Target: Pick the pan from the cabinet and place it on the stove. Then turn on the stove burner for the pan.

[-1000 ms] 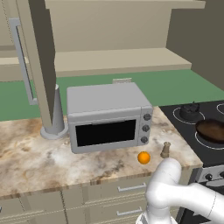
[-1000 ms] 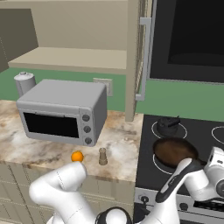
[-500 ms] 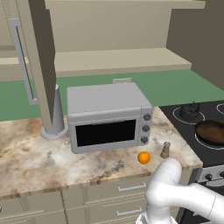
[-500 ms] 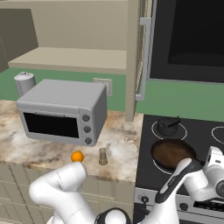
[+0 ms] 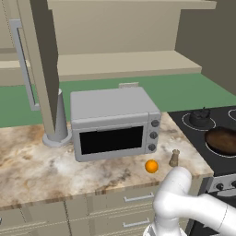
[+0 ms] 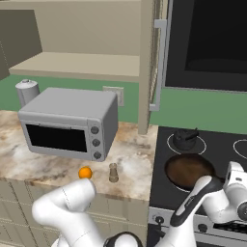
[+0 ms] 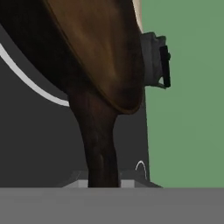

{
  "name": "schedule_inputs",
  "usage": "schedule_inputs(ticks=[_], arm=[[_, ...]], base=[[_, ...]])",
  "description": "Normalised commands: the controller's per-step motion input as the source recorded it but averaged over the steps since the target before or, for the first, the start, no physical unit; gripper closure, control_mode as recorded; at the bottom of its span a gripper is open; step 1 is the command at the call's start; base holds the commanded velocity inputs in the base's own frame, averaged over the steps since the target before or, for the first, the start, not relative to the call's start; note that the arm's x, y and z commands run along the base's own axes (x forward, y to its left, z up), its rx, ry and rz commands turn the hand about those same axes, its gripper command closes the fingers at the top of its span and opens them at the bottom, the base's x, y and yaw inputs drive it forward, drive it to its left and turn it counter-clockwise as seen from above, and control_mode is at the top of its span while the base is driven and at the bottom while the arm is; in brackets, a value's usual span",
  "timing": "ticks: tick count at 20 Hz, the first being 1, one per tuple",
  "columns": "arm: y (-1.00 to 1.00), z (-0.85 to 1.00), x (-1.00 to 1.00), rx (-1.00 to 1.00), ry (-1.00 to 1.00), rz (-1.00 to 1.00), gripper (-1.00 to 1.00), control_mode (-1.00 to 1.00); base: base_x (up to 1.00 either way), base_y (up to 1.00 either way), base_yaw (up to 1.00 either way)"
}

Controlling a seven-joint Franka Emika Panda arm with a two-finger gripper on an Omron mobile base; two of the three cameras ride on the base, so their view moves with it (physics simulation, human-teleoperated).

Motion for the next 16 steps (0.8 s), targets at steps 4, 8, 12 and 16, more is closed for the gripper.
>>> schedule_inputs(ticks=[4, 8, 12, 16], arm=[[0.09, -0.5, 0.0, -0.05, -0.06, 0.03, -1.0, -1.0], [0.12, -0.48, 0.0, -0.05, -0.06, 0.03, -1.0, -1.0], [0.06, -0.41, 0.0, -0.03, -0.06, 0.03, -1.0, -1.0], [0.0, -0.31, 0.0, -0.01, -0.06, 0.03, -1.0, -1.0]], base=[[0.0, 0.0, 0.0], [0.0, 0.0, 0.0], [0.0, 0.0, 0.0], [0.0, 0.0, 0.0]])
